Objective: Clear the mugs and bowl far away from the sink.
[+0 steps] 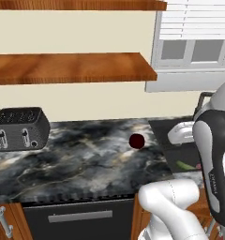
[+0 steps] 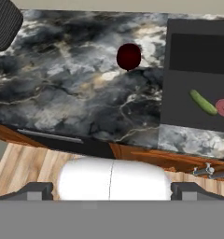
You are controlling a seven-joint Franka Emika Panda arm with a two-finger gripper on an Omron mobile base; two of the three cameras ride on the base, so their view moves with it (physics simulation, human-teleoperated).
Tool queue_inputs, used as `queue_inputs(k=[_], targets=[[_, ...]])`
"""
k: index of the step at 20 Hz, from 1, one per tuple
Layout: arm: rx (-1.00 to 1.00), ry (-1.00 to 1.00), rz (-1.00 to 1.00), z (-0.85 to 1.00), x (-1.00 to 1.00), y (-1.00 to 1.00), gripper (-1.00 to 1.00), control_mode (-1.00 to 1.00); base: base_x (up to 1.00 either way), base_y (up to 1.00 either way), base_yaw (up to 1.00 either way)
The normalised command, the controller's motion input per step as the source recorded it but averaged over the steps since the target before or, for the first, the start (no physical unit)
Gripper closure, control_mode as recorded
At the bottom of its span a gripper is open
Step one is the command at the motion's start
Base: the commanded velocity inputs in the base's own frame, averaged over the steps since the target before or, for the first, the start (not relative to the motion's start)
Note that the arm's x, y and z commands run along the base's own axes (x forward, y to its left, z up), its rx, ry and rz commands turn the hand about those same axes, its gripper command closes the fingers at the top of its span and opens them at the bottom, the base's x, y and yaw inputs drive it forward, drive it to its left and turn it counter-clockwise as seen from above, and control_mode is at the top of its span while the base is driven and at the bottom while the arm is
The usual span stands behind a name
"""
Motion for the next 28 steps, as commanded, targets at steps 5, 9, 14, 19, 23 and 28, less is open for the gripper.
queue_inputs(k=[5, 9, 14, 19, 23, 28], targets=[[0.00, -0.02, 0.00, -0.30, 0.34, -0.06, -1.00, -1.00, 0.00, 0.00, 0.00], [0.00, 0.00, 0.00, -0.46, 0.37, 0.00, -1.00, -1.00, 0.00, 0.00, 0.00], [0.00, 0.00, 0.00, -0.36, 0.39, 0.00, -1.00, -1.00, 0.00, 0.00, 0.00], [0.00, 0.00, 0.00, -0.16, 0.38, 0.00, -1.00, -1.00, 0.00, 0.00, 0.00], [-0.01, 0.00, 0.00, -0.23, 0.44, 0.00, -1.00, -1.00, 0.00, 0.00, 0.00], [-0.06, 0.02, 0.00, -0.24, 0.30, 0.00, -1.00, -1.00, 0.00, 0.00, 0.00]])
